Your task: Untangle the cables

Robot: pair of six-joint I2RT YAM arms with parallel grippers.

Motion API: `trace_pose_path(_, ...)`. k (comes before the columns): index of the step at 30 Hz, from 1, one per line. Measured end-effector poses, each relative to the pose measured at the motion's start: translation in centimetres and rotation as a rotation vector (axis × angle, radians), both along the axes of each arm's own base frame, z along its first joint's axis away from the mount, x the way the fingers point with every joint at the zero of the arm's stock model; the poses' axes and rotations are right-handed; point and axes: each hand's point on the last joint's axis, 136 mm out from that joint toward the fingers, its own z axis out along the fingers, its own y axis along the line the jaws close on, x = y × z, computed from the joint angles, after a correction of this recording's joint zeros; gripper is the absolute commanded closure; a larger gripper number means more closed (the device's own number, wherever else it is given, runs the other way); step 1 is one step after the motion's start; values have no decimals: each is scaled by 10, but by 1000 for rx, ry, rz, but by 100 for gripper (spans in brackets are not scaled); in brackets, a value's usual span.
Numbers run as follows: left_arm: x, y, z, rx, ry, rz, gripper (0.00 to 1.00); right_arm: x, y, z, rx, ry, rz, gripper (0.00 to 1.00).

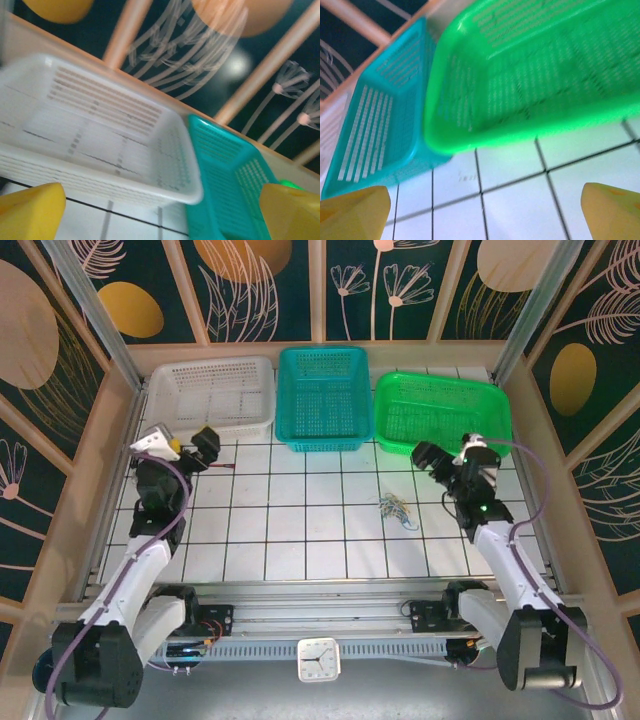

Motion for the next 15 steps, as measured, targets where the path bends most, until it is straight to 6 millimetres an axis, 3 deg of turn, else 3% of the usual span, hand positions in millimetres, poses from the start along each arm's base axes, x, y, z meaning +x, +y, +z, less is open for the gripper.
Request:
trace_pose_path(5,-1,-68,-14,-43,78,-174,1,-25,37,-38,16,114,107,3)
trace_pose_path(9,-5,-118,-33,-34,153,-282,1,-40,49,-73,18,218,134,3)
trace_pose_path(12,-9,-135,-48,-32,196,-314,1,-39,45,-87,-1,262,106,1)
trace_pose_path(15,-7,-137,-54,-40,211,-307,1,-26,36,-91,-22,284,62,1)
